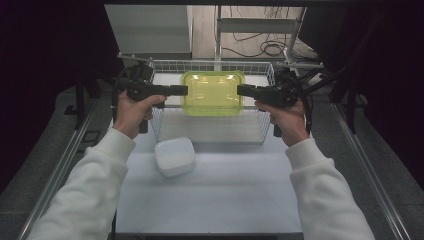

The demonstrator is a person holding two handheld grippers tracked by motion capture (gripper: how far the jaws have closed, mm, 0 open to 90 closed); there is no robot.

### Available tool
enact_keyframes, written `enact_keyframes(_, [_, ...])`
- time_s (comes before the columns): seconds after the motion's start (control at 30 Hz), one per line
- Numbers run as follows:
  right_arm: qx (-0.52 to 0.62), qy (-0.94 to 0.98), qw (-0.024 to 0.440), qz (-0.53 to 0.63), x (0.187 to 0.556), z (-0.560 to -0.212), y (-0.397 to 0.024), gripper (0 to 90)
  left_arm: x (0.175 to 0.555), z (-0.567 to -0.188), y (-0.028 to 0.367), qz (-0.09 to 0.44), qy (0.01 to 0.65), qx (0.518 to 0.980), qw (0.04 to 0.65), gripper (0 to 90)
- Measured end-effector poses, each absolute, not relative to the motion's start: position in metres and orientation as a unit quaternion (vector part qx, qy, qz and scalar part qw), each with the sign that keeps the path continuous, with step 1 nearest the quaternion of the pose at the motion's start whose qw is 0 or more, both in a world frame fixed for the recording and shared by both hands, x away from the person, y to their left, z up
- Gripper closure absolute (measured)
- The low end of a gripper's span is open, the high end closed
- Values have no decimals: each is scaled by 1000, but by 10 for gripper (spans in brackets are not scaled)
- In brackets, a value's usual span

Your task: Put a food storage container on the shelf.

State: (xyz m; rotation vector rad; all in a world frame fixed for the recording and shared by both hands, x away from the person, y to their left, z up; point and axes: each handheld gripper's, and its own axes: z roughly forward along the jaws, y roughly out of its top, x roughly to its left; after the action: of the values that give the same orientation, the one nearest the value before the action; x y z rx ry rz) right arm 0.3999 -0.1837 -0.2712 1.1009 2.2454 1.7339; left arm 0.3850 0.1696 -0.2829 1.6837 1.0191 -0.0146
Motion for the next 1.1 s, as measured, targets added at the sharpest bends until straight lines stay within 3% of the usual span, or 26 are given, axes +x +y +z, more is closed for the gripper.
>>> enact_keyframes(0.67, [391, 733, 30, 555, 435, -270, -182, 786, 426, -284, 171, -30, 441, 709, 549, 804])
enact_keyframes(1.1, [431, 734, -1, 526, 463, -287, -181, 787, 459, -307, 170, -63, 471, 707, 524, 805])
